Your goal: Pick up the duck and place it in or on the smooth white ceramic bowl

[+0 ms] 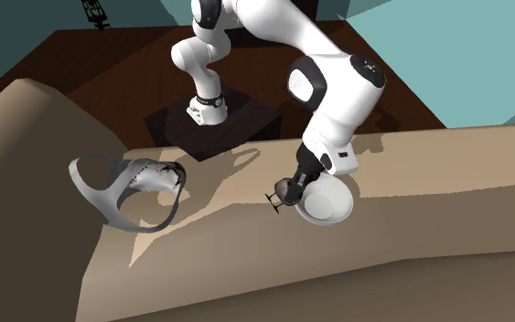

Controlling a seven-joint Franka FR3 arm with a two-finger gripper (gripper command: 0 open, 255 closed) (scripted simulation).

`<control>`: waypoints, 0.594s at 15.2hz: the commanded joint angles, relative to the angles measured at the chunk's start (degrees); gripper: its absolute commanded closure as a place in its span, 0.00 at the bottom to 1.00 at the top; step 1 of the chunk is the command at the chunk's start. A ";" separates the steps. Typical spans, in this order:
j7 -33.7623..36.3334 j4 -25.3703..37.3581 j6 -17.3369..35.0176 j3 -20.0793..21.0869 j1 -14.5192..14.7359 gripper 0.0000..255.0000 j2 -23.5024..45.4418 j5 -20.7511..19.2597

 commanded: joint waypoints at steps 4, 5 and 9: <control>4.37 8.40 -5.63 1.35 3.56 1.00 3.83 0.48; 5.18 10.57 -6.90 1.60 4.22 1.00 4.92 0.61; 8.23 22.83 -13.56 2.57 6.63 1.00 11.27 1.26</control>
